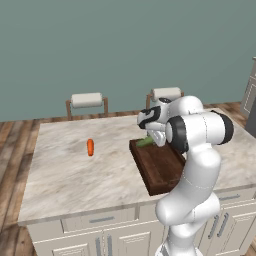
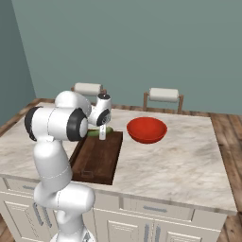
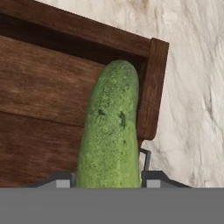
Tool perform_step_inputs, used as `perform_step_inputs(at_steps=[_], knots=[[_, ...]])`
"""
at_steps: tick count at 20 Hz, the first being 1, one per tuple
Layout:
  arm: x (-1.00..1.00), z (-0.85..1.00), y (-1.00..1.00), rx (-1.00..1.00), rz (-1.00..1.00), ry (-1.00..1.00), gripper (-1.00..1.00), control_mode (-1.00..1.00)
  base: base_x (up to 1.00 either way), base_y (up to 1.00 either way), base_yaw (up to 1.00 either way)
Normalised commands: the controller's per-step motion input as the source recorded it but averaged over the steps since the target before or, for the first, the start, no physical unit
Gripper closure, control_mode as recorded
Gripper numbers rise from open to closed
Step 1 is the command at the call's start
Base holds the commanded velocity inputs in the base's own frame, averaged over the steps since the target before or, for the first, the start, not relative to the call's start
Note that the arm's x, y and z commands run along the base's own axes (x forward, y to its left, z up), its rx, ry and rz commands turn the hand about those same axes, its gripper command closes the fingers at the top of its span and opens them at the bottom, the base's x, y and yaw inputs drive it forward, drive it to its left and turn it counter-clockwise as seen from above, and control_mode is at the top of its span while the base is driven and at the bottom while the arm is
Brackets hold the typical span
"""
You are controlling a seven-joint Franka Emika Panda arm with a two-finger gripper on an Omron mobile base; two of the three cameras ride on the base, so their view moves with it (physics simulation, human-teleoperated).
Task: Place the two vegetables and bowl onto the tray for setting up a vegetable dip station.
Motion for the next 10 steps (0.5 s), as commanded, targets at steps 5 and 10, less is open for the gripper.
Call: perform_step_inputs(at_steps=[5,10], knots=[[0.00,0.00,0.00,0.00,0.00,0.00,-1.00,-1.00,0.00,0.00,0.00],[0.00,0.00,0.00,0.00,0.00,0.00,-1.00,-1.00,0.00,0.00,0.00]])
